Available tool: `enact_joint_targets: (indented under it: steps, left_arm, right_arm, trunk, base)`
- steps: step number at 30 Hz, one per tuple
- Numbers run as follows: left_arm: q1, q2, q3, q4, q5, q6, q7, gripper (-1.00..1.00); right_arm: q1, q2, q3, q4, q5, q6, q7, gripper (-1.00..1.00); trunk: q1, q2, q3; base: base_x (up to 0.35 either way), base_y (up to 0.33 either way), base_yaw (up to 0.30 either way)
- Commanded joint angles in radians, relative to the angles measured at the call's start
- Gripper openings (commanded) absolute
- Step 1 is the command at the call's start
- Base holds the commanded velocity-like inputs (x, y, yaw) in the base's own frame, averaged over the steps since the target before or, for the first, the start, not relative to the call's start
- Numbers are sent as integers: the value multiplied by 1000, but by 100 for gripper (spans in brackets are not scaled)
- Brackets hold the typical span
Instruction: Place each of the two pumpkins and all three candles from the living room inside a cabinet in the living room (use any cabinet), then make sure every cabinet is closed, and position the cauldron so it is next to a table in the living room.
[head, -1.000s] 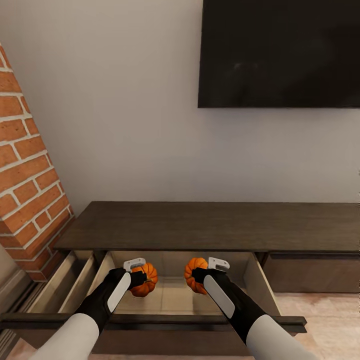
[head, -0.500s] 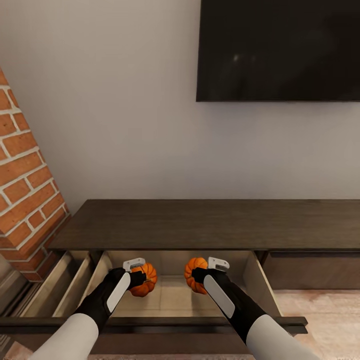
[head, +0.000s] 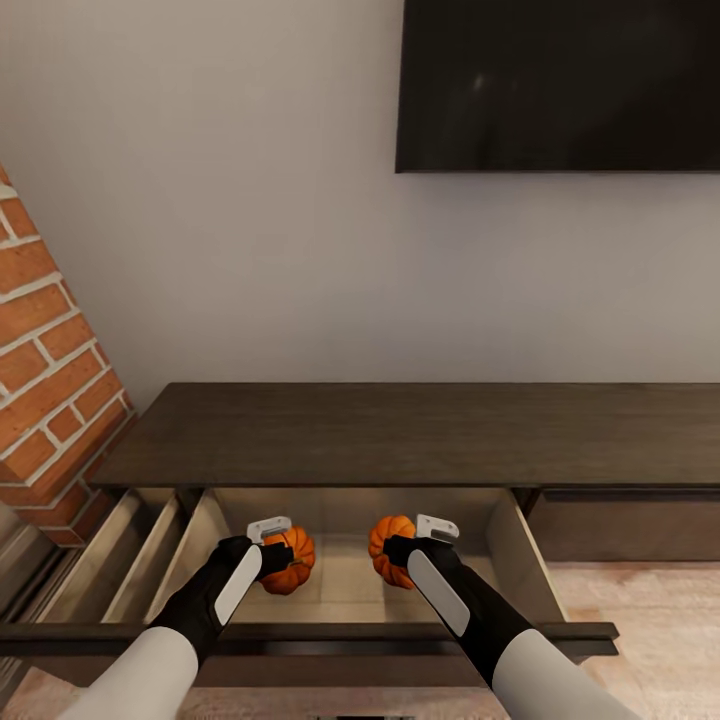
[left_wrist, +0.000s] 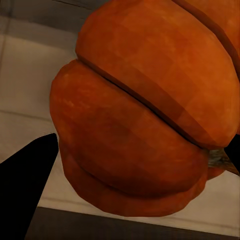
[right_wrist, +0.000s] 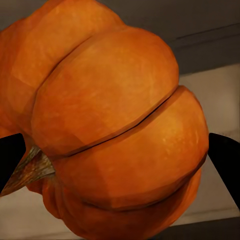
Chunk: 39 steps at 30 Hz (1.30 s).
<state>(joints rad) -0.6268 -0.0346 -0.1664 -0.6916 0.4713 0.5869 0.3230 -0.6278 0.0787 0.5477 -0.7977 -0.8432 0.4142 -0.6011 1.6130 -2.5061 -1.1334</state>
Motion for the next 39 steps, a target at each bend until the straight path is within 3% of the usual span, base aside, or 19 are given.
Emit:
enact_joint_targets:
  steps: [1, 19, 31, 32, 33, 39]
  left_arm:
    - [-1, 0, -4, -2, 9, 2, 11, -100]
    - [-1, -2, -5, -3, 9, 2, 12, -100]
    - [-1, -1, -5, -4, 10, 2, 13, -100]
    - [-1, -1, -5, -4, 10, 2, 13, -100]
    - [-1, 0, -5, -4, 10, 2, 13, 100]
    - [-1, 2, -4, -5, 10, 2, 13, 100]
  right_arm:
    - [-1, 0, 3, -2, -5, 2, -8, -100]
    - [-1, 1, 4, -2, -5, 6, -8, -100]
    - [-1, 1, 4, -2, -7, 10, -8, -100]
    - [-1, 1, 4, -2, -7, 10, -8, 100]
    - [-1, 1, 4, -1, -8, 11, -8, 100]
    - [-1, 1, 4, -1, -15, 12, -8, 100]
  trunk:
    - [0, -1, -5]
    - [8, -5, -74]
    - [8, -5, -74]
    - [8, -5, -74]
    - [8, -5, -74]
    - [8, -5, -74]
  base:
    - [0, 0, 0]
    - [0, 0, 0]
    - [0, 0, 0]
    - [0, 0, 0]
    - [0, 0, 0]
    - [0, 0, 0]
